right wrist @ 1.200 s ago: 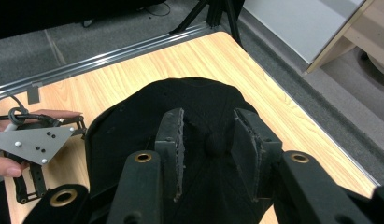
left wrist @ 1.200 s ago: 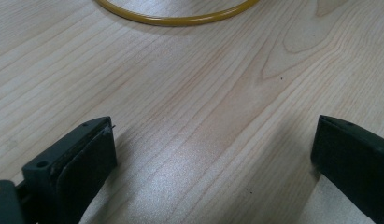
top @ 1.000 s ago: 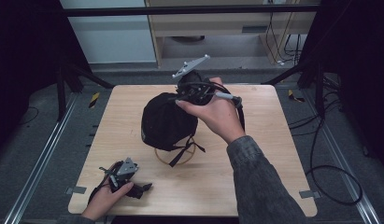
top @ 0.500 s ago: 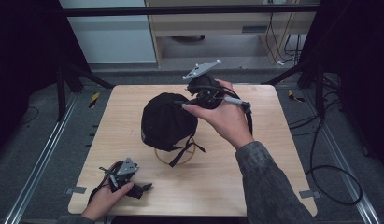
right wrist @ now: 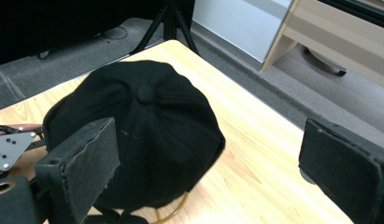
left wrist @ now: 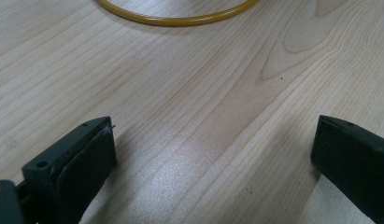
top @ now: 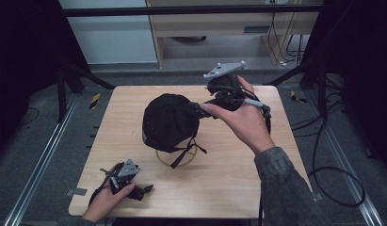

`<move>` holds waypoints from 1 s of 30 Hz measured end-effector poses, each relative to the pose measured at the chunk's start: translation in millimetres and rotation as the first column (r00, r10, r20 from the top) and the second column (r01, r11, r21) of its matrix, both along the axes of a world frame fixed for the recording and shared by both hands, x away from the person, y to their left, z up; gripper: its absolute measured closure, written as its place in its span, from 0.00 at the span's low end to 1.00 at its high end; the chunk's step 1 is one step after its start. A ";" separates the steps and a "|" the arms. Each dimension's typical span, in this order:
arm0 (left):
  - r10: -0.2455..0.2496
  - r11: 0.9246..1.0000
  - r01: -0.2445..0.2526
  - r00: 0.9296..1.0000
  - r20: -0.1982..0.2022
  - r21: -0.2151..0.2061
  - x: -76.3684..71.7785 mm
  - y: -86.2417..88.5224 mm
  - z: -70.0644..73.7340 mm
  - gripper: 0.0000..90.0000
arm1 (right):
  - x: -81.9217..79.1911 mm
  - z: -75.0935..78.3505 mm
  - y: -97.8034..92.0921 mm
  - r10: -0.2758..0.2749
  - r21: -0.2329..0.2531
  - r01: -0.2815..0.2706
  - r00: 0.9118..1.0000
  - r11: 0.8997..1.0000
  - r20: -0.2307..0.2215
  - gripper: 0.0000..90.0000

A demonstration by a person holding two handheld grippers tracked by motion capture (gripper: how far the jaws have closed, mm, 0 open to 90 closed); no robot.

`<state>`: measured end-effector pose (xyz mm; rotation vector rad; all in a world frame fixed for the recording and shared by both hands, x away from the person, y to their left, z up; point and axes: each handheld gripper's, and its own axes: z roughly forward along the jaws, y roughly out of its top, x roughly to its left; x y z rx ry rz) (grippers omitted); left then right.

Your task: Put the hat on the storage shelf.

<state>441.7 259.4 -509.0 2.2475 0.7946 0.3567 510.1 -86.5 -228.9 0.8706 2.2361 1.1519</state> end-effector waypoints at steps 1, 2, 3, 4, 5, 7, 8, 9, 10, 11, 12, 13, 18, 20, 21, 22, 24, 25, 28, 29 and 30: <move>0.000 1.000 0.000 1.000 0.000 0.000 0.0 0.0 0.0 0.00 | -1.1 -0.5 -3.5 -0.006 -0.001 0.006 1.000 1.000 0.003 0.06; 0.000 1.000 0.000 1.000 0.000 0.000 0.0 0.0 0.0 0.00 | -2.3 -1.4 -7.2 -0.009 -0.003 0.009 1.000 1.000 0.006 0.06; 0.001 1.000 -0.001 1.000 0.000 0.000 -0.1 0.0 0.0 0.00 | -3.5 -2.4 -11.3 -0.011 -0.004 0.011 1.000 1.000 0.006 0.06; 0.000 1.000 0.000 1.000 -0.001 -0.001 -0.1 0.0 0.0 0.00 | -5.1 -3.7 -15.4 -0.014 -0.005 0.014 1.000 1.000 0.010 0.06; 0.000 1.000 0.000 1.000 -0.001 -0.001 -0.3 0.0 0.0 0.00 | -6.5 -5.3 -19.6 -0.018 -0.009 0.018 1.000 1.000 0.014 0.06; -0.001 1.000 0.001 1.000 -0.001 -0.001 -0.5 -0.1 0.0 0.00 | -9.0 -7.9 -26.8 -0.019 -0.016 0.019 1.000 1.000 0.014 0.06; -0.001 1.000 0.001 1.000 -0.001 -0.001 -0.6 -0.1 0.0 0.00 | -10.6 -9.9 -32.1 -0.027 -0.025 0.028 0.999 0.999 0.021 0.06; 0.000 1.000 0.000 1.000 0.001 -0.003 -0.6 -0.2 -0.1 0.00 | -12.2 -11.5 -36.1 -0.037 -0.021 0.038 0.999 0.999 0.017 0.06; 0.000 1.000 0.000 1.000 0.001 -0.003 -0.6 -0.2 -0.2 0.00 | -13.6 -13.3 -40.2 -0.043 -0.021 0.044 0.999 0.999 0.014 0.07; 0.000 1.000 0.000 1.000 0.001 -0.003 -0.6 -0.2 -0.2 0.00 | -15.0 -15.3 -44.3 -0.049 -0.030 0.050 0.999 0.998 0.016 0.07; 0.000 1.000 0.000 1.000 0.001 -0.003 -0.6 -0.2 -0.2 0.00 | -16.3 -17.4 -48.1 -0.057 -0.037 0.057 0.998 0.998 0.016 0.07; 0.000 1.000 0.000 1.000 0.001 -0.003 -0.6 -0.2 -0.2 0.00 | -17.3 -19.6 -51.8 -0.063 -0.037 0.063 0.998 0.997 0.011 0.07; -0.002 1.000 0.002 1.000 0.001 -0.002 -0.8 -0.2 -0.1 0.00 | -22.1 -29.7 -67.4 -0.089 -0.032 0.089 0.996 0.995 0.008 0.08; -0.002 1.000 0.002 1.000 0.001 -0.003 -0.9 -0.2 -0.2 0.00 | -24.9 -38.4 -72.7 -0.100 -0.045 0.100 0.995 0.994 0.003 0.08; -0.002 1.000 0.002 1.000 0.001 -0.003 -0.9 -0.2 -0.2 0.00 | -24.9 -38.4 -72.7 -0.100 -0.045 0.100 0.995 0.994 0.003 0.08; -0.003 1.000 0.003 1.000 0.001 -0.003 -0.9 -0.2 -0.2 0.00 | -26.1 -41.2 -74.0 -0.104 -0.047 0.104 0.995 0.993 0.002 0.09; -0.002 1.000 0.002 1.000 0.001 -0.003 -0.9 -0.2 -0.2 0.00 | -28.0 -46.4 -76.8 -0.111 -0.047 0.111 0.994 0.993 0.003 0.10; -0.003 1.000 0.003 1.000 0.001 -0.003 -0.9 -0.2 -0.2 0.00 | -29.3 -48.4 -78.6 -0.118 -0.045 0.118 0.993 0.992 0.003 0.11; -0.004 1.000 0.004 1.000 -0.001 -0.001 -0.9 -0.1 -0.1 0.00 | -33.0 -56.4 -83.2 -0.127 -0.051 0.128 0.992 0.990 0.012 0.12; -0.004 1.000 0.004 1.000 -0.001 0.000 -0.9 -0.1 -0.1 0.00 | -34.3 -59.6 -85.0 -0.129 -0.049 0.129 0.992 0.990 0.015 0.13; -0.004 1.000 0.004 1.000 -0.001 0.000 -0.9 -0.1 -0.1 0.00 | -35.7 -63.0 -86.6 -0.133 -0.045 0.133 0.991 0.990 0.012 0.13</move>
